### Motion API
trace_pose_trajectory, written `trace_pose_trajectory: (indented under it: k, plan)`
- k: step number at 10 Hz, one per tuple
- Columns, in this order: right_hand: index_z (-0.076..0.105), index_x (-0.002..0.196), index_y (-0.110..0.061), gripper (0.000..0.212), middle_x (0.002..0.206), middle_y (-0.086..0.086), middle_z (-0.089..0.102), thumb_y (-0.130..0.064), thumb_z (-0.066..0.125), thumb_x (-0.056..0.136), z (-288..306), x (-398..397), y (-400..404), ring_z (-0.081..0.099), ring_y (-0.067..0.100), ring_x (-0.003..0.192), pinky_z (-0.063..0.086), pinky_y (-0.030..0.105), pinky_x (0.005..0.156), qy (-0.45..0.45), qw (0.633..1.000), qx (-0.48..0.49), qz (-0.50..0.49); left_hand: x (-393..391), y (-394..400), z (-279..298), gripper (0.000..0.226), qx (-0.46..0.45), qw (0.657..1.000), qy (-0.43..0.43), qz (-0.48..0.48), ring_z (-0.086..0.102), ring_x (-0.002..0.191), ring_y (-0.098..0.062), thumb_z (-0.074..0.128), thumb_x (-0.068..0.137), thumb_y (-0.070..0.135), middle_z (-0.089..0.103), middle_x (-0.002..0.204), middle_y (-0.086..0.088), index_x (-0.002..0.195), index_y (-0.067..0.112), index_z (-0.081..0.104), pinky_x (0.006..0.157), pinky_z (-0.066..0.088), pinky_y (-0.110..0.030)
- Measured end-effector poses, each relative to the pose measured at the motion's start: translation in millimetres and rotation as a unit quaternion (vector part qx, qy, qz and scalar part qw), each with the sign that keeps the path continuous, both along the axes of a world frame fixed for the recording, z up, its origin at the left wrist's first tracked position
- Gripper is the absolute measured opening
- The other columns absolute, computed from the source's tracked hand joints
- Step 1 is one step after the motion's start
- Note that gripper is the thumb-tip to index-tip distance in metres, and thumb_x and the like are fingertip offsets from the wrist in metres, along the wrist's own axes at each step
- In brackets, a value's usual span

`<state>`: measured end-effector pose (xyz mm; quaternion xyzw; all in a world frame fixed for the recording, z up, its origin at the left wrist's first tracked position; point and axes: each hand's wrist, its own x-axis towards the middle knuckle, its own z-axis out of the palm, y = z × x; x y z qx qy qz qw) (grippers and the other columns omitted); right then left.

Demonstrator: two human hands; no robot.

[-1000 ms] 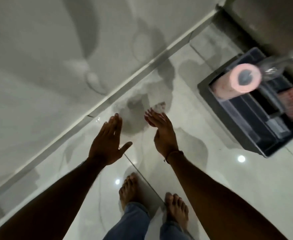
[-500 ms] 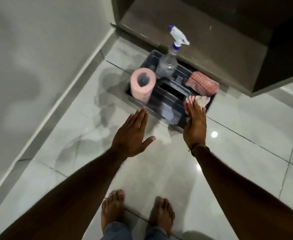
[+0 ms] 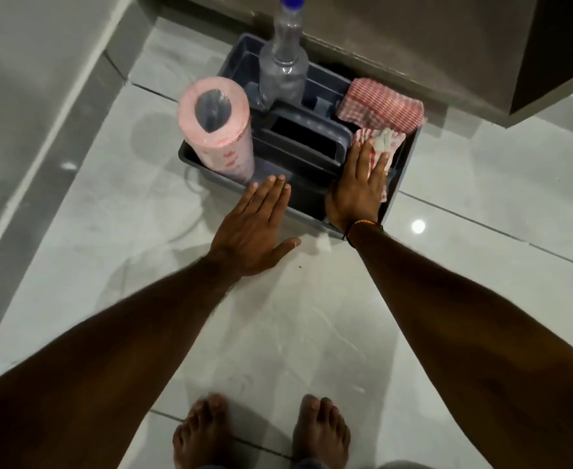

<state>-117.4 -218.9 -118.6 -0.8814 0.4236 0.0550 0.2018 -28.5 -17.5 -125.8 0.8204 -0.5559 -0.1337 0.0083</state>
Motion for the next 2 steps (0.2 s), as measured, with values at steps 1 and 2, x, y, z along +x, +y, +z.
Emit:
trace_pose_trajectory:
  k: [1, 2]
  plan:
    - [-0.005, 0.169, -0.018, 0.09, 0.177, 0.011, -0.014, -0.037, 0.053, 0.103, 16.0, 2.6, -1.7, -0.021, 0.045, 0.161, -0.006, 0.062, 0.132, 0.011, 0.999, 0.048, -0.001, 5.3, 1.7, 15.1, 0.095, 0.019, 1.0, 0.023, -0.009, 0.002, 0.166, -0.032, 0.014, 0.102, 0.073, 0.001, 0.178, -0.016, 0.169, 0.005, 0.005, 0.134, -0.002, -0.043]
    - [0.0, 0.169, -0.018, 0.094, 0.177, 0.014, -0.009, -0.046, 0.055, 0.099, 56.5, -6.9, -2.9, -0.017, 0.048, 0.16, -0.005, 0.067, 0.13, -0.071, 0.997, 0.011, -0.008, 10.2, 10.7, 52.4, 0.095, -0.021, 0.999, 0.026, -0.014, 0.009, 0.166, -0.032, 0.025, 0.104, 0.071, 0.007, 0.178, -0.018, 0.168, 0.004, 0.01, 0.134, 0.006, -0.043]
